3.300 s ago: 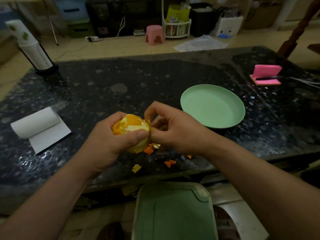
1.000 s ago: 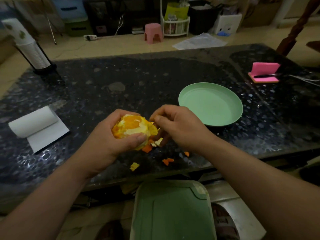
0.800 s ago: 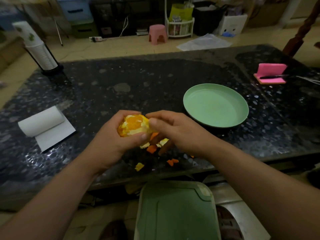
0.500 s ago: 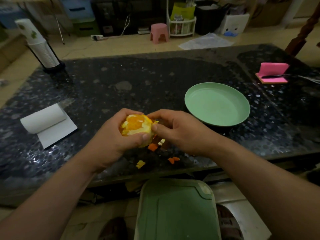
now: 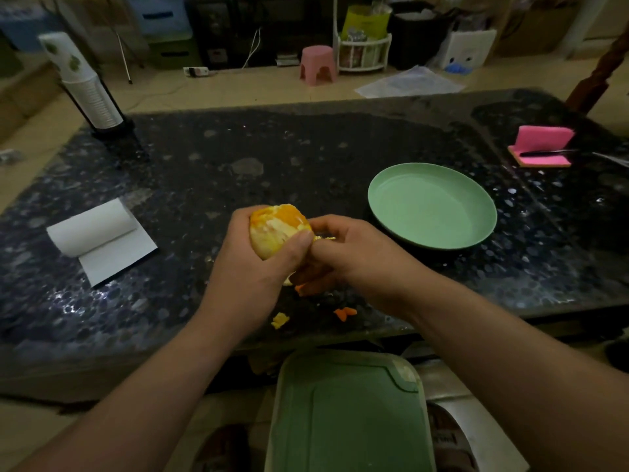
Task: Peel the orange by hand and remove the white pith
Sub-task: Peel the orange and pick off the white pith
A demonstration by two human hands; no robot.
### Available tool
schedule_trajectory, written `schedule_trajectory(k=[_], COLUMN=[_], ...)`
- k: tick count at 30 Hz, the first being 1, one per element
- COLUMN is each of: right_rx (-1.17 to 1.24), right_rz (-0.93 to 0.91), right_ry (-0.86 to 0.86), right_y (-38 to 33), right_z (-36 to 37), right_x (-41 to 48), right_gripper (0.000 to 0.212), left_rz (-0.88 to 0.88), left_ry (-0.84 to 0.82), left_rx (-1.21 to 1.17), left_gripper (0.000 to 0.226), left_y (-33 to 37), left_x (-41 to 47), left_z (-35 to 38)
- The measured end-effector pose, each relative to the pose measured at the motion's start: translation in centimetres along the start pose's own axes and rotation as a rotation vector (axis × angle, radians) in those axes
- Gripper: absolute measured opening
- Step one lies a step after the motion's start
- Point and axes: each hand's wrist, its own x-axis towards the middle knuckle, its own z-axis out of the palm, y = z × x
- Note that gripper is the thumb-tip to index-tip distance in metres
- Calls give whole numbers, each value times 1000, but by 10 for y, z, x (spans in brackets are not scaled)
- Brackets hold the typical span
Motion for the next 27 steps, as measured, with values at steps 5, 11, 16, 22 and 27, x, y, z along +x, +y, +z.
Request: schedule_trajectory(k=[5, 11, 16, 22, 27], right_rx=[55, 99, -50, 47, 140], right_rz=[-30, -84, -121, -150, -158], right_ry=[15, 26, 38, 62, 81], right_y=[-1, 1, 2, 2, 7], right_z=[11, 19, 16, 22, 29], right_x=[-4, -7, -6, -7, -5], right_gripper=[22, 26, 24, 18, 25], left_rz=[80, 128, 130, 134, 133], left_ry=[136, 166, 156, 169, 184], left_rx=[14, -64, -79, -61, -60], left_gripper=[54, 49, 51, 49, 51], left_y=[4, 6, 8, 8, 5], left_x=[-2, -3, -3, -3, 0], left_z=[-1, -4, -5, -3, -4])
